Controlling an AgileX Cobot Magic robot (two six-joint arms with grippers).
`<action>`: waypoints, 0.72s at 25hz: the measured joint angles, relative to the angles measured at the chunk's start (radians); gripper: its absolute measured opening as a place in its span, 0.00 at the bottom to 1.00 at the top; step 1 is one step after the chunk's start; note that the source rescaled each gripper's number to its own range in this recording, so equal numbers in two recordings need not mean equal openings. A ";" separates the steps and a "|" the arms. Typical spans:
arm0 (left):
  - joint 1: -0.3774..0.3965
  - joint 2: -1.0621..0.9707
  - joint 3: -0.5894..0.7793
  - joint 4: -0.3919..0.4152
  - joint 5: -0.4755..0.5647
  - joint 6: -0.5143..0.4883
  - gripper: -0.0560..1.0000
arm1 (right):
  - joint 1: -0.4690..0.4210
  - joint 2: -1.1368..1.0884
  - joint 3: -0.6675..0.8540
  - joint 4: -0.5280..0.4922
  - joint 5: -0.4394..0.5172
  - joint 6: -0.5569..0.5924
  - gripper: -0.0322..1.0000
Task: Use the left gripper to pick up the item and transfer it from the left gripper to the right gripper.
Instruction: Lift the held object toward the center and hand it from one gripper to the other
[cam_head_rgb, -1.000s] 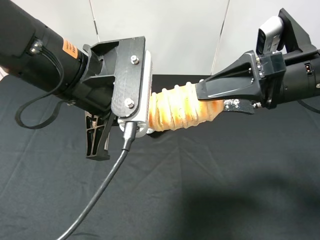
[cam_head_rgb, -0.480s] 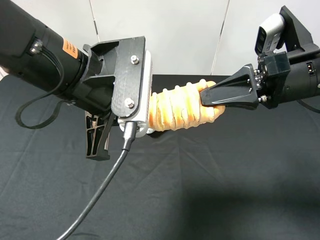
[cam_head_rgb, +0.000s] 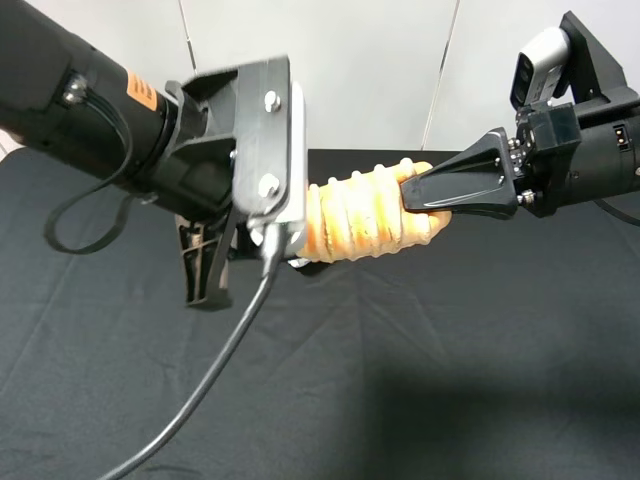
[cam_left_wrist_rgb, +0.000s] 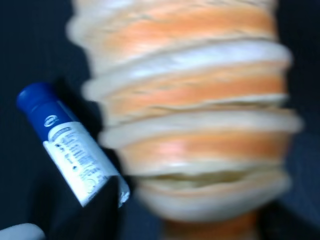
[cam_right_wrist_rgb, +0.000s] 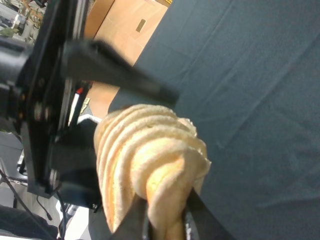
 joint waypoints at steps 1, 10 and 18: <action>0.000 0.000 0.000 0.002 -0.016 -0.022 0.52 | 0.000 0.000 0.000 -0.001 0.000 0.000 0.05; 0.000 0.000 0.001 0.009 -0.072 -0.094 0.99 | 0.000 0.000 0.000 -0.001 -0.009 -0.001 0.04; 0.000 -0.008 0.001 0.009 -0.075 -0.096 1.00 | 0.000 0.000 0.000 0.000 -0.012 -0.001 0.04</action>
